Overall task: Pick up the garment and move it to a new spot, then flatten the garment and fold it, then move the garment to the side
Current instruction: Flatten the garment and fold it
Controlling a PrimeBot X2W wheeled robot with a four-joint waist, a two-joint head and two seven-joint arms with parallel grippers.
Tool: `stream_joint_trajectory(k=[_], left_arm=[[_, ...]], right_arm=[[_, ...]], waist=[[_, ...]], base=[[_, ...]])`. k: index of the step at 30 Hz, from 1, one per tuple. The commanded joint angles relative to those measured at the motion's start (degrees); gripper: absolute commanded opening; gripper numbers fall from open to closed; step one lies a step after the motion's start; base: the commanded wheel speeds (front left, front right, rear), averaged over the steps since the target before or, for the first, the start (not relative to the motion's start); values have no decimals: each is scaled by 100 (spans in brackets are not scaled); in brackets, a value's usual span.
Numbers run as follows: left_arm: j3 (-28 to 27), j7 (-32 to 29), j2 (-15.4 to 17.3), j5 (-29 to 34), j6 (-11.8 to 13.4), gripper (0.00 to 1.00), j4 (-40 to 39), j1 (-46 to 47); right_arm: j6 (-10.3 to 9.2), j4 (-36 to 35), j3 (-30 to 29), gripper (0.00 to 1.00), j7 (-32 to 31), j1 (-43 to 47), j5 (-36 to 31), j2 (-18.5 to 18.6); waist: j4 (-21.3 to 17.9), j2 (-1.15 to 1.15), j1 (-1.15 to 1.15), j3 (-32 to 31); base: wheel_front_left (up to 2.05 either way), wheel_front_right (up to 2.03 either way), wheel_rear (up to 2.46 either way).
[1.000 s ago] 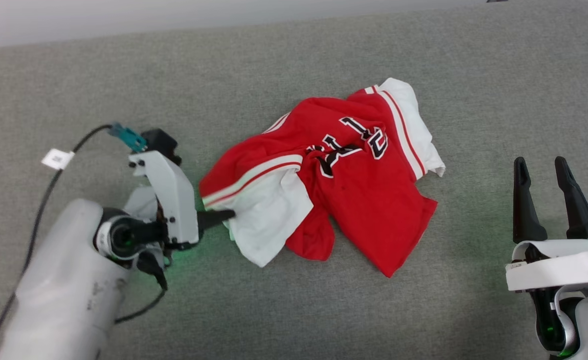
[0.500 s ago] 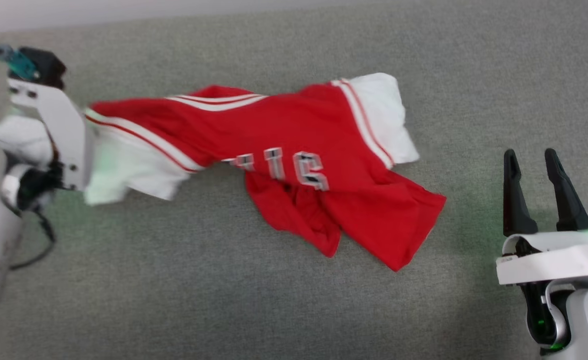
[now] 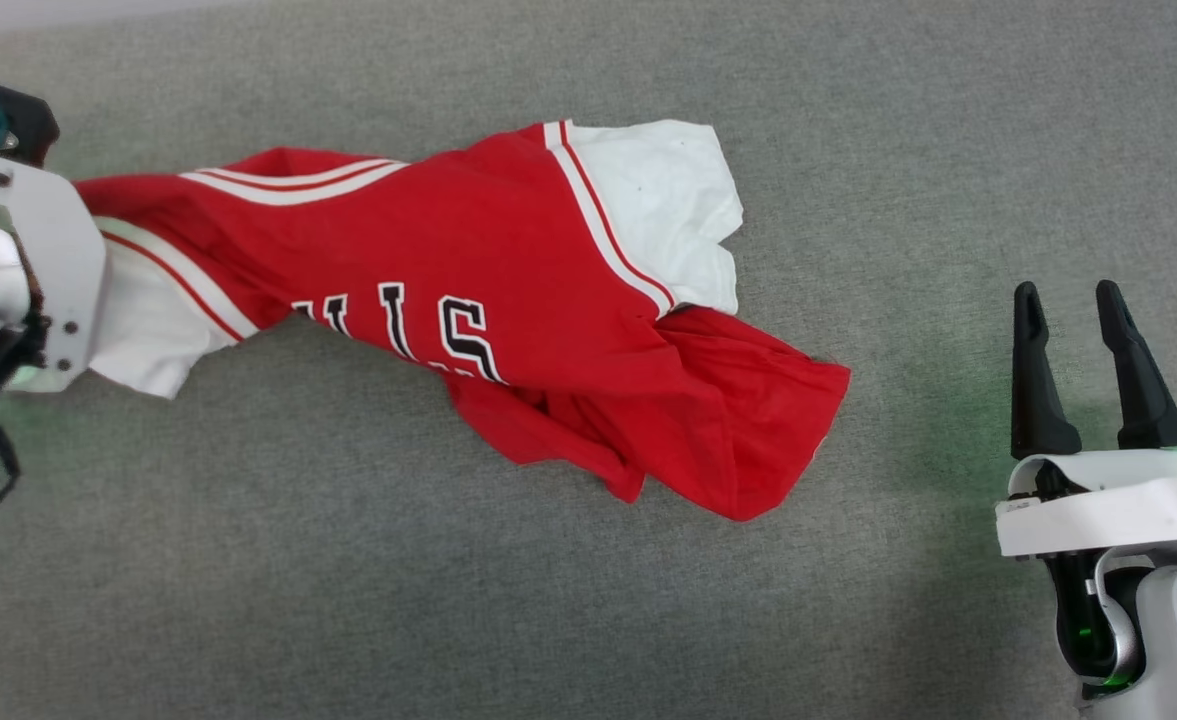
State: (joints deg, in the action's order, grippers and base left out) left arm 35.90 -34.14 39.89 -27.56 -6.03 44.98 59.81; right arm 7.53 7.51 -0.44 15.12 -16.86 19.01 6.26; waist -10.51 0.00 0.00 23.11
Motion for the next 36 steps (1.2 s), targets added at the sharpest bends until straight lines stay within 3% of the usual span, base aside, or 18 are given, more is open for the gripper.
stream_joint_trajectory(k=[1, 2, 3, 11, 18, 24, 28, 33, 36], left_arm=[[-92, 230, -111, -114, 49, 23, 146, -43], [-108, 337, -130, -141, 40, 92, 201, -78], [-146, 478, -161, -204, 35, 100, 251, -115], [-366, 1699, -424, -398, 173, 100, 198, -520], [-746, 3370, -1009, -756, 514, 100, -573, -1382], [-948, 4631, -1555, -924, 929, 100, -1370, -2426], [-1154, 4920, -1897, -856, 1089, 100, -2022, -3114], [-1874, 4922, -2343, -58, 1293, 100, -3192, -3927], [-2213, 4925, -2578, 522, 1200, 100, -3688, -4278]], right_arm=[[-8, 10, 37, 100, 2, -21, -50, 25], [-8, 19, 62, 100, 2, -22, -61, 55], [-8, 30, 83, 100, 2, -23, -68, 86], [-8, 195, 322, 100, 2, -61, -101, 489], [-8, 456, 933, 100, -444, -396, 87, 1174], [-8, 610, 1598, 100, -1552, -933, 550, 1793], [-8, 768, 2066, 100, -2476, -1424, 1088, 2172], [-8, 1072, 2561, 100, -3711, -1994, 1865, 2611], [-8, 1322, 2770, 100, -4427, -2308, 2279, 2801]], waist=[[34, 0, 0, -29], [66, 0, 0, -50], [107, 0, 0, -75], [572, 0, 0, -367], [1142, 0, 0, -591], [1520, 0, 0, -614], [1696, 0, 0, -582], [1927, 0, 0, -515], [2033, 0, 0, -453]], base=[[0, 0, 0], [0, 0, 0], [0, 0, 0], [0, 0, 0], [0, 0, 0], [0, 0, 0], [0, 0, 0], [0, 0, 0], [0, 0, 0]])
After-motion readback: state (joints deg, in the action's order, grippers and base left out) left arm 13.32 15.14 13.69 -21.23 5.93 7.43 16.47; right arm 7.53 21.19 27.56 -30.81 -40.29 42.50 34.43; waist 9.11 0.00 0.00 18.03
